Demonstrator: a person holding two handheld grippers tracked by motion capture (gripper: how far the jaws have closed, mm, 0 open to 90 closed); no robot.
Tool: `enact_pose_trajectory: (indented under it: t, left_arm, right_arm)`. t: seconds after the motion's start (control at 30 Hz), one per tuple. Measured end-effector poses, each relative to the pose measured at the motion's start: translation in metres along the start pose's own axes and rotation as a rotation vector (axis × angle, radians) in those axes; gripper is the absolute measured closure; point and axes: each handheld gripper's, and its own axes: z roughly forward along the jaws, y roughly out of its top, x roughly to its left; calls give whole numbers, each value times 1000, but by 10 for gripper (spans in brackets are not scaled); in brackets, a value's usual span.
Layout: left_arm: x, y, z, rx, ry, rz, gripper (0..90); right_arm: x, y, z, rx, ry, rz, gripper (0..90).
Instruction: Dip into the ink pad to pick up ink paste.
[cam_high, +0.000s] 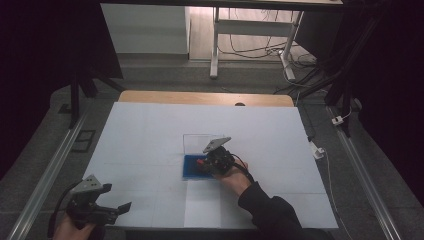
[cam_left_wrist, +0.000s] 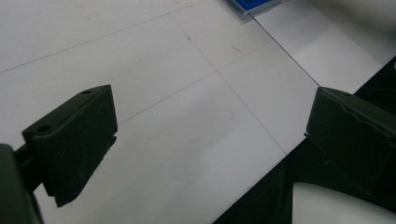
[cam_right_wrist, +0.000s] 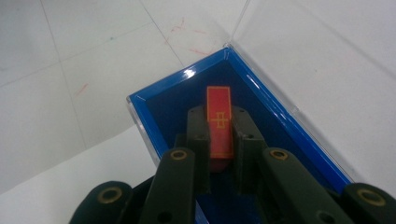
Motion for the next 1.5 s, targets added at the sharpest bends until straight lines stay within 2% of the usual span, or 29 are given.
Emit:
enact_pose_trajectory:
  t: [0.13, 0.17, 0.3, 0.37, 0.4, 0.53, 0.67, 0.73, 0.93, 1.2, 1.5]
  left_arm:
    - [0, 0, 0, 1, 1, 0, 23]
    - [0, 0, 0, 2, 2, 1, 23]
    - [0, 0, 0, 1, 1, 0, 23]
    - [0, 0, 0, 1, -1, -1, 23]
    - [0, 0, 0, 0, -1, -2, 23]
    - [1, 0, 0, -1, -4, -5, 23]
    - [2, 0, -1, -4, -8, -12, 23]
    - [2, 0, -1, -3, -8, -12, 23]
    - [2, 0, 0, -1, -7, -11, 24]
    - [2, 0, 0, -6, -10, -14, 23]
    - [3, 0, 0, -9, -11, -14, 24]
  right_arm:
    - [8, 1, 1, 12, -48, -53, 804]
    - [12, 2, 1, 17, -75, -92, 804]
    - [15, 3, 2, 23, -95, -118, 804]
    - [13, 2, 1, 21, -84, -96, 804]
    - [11, 2, 1, 13, -67, -68, 804]
    - [3, -1, 1, -8, -18, -4, 804]
    - [0, -2, 1, -18, 0, 20, 804]
    - [0, -2, 1, -17, -2, 18, 803]
    - [10, 0, 1, 2, -65, -43, 803]
    - [6, 0, 0, -9, -39, -12, 800]
    - [4, 1, -1, -6, -26, -10, 797]
